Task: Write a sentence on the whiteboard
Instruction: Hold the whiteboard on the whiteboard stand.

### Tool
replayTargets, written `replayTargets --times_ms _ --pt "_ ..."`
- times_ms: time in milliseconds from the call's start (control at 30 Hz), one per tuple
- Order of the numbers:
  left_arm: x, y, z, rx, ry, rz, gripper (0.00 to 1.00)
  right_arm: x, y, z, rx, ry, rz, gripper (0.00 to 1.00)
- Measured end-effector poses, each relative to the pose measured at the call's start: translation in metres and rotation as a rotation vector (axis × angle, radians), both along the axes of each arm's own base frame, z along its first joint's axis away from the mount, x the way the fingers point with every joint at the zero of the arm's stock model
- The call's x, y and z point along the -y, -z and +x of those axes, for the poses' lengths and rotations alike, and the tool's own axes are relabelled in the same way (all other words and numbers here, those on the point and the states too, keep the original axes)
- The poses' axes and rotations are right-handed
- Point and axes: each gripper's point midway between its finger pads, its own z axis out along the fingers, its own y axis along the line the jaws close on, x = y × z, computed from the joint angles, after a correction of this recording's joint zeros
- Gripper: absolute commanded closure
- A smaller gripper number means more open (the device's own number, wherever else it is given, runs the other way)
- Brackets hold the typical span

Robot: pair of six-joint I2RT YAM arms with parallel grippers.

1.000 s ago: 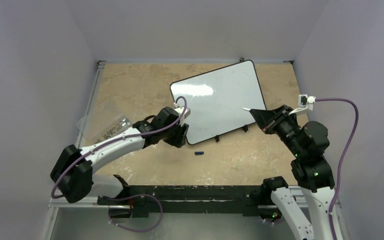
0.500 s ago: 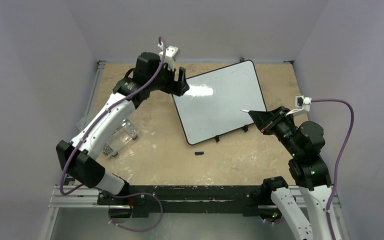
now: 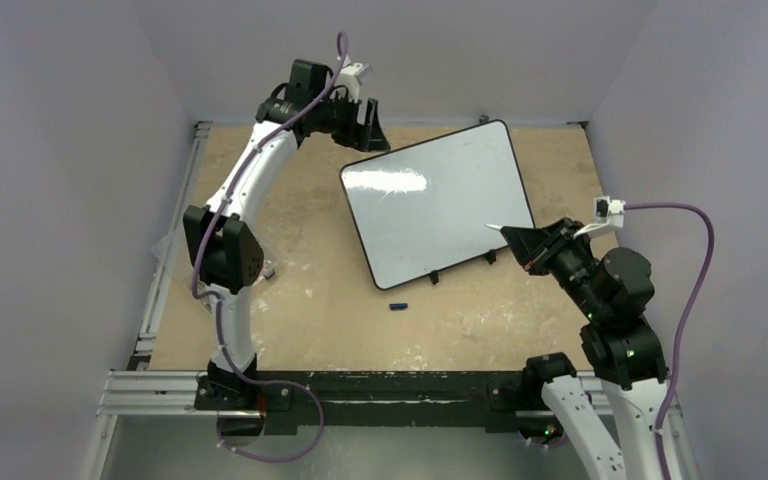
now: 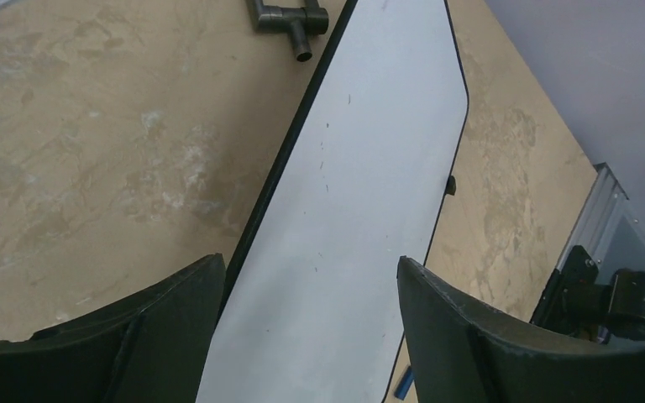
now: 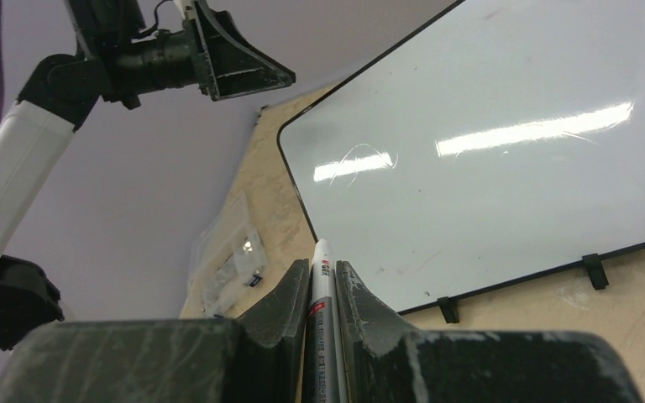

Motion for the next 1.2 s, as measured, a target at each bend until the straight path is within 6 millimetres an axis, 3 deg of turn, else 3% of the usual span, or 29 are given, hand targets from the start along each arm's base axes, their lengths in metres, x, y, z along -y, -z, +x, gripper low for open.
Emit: replayTargets --times_ms 333,467,633,900,1133,1200 --pt "-0.009 0.039 0.030 -0.224 0.083 -0.206 0.26 0.000 0.002 -0.003 -0.008 -0.010 -0.018 1.00" --pt "-0.008 0.049 0.029 -0.291 0.106 -0.249 0.32 -0.004 0.003 -0.004 -0.010 -0.031 -0.020 1.00" --pt "0.000 0.047 0.023 -0.312 0.146 -0.284 0.36 -0.007 0.006 -0.002 -0.027 -0.054 -0.020 1.00" --pt "0.007 0.045 0.018 -0.324 0.170 -0.301 0.39 -0.009 0.006 -0.002 -0.031 -0.061 -0.019 1.00" --pt "0.006 0.059 0.019 -0.353 0.159 -0.286 0.39 -0.012 0.006 -0.004 -0.031 -0.080 -0.016 1.00" --pt "0.006 0.065 0.021 -0.364 0.157 -0.280 0.47 -0.012 0.006 -0.004 -0.032 -0.081 -0.017 1.00"
